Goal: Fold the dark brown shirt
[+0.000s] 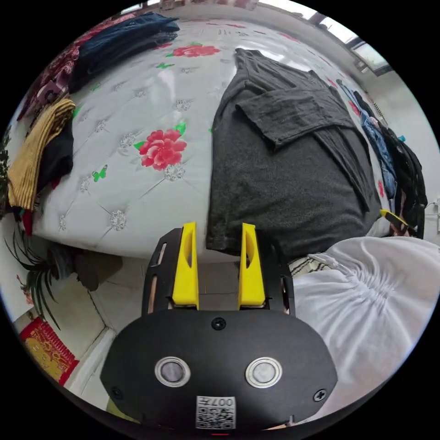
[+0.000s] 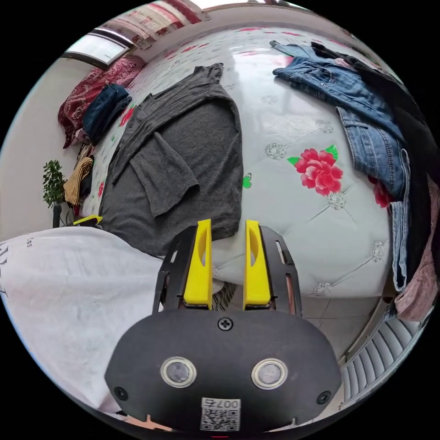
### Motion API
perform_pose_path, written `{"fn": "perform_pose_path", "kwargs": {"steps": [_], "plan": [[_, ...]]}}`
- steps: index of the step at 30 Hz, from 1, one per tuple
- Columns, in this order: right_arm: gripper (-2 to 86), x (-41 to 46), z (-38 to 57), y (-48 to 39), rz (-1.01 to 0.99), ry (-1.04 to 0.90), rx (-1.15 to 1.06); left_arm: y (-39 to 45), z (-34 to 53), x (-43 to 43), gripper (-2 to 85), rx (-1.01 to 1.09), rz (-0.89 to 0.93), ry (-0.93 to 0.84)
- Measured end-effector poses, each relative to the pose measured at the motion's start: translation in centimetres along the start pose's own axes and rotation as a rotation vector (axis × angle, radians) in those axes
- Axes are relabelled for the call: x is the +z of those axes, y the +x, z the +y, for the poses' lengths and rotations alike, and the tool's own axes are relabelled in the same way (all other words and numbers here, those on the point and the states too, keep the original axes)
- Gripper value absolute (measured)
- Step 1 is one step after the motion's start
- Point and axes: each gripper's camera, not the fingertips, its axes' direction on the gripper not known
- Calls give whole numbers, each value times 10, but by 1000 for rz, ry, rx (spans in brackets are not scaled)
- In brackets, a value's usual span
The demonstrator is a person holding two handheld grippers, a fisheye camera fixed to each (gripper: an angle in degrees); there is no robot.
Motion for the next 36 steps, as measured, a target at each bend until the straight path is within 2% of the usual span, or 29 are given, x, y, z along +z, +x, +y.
{"fn": "perform_pose_path", "kwargs": {"steps": [3, 7, 10, 12, 17, 20, 23, 25, 30, 33, 36], "plan": [[29, 3, -1, -18, 121, -47, -147, 2, -12, -2, 42, 72, 57, -57], [8, -7, -1, -15, 31, -59, -234, -21, -26, -11, 7, 83, 240, -70], [2, -31, -9, 9, -170, -5, -186, -58, -39, -29, 1, 41, 489, -14], [0, -51, -20, 32, -322, 51, -142, -93, -57, -39, -1, -5, 729, 44], [0, -85, -80, 77, -540, 162, -17, -146, -120, -51, 4, -119, 930, 195], [2, -94, -138, 103, -579, 285, 139, -175, -172, -39, 17, -375, 987, 283], [11, -89, -176, 116, -504, 394, 306, -185, -199, -23, 57, -627, 946, 375], [16, -83, -186, 118, -473, 399, 347, -183, -204, -17, 74, -681, 888, 364], [24, -60, -166, 111, -344, 317, 247, -170, -193, -7, 93, -492, 680, 279], [26, -48, -155, 104, -242, 266, 194, -160, -182, 0, 101, -400, 623, 232], [26, -35, -167, 97, -220, 205, 159, -146, -190, 2, 108, -332, 590, 229]]}}
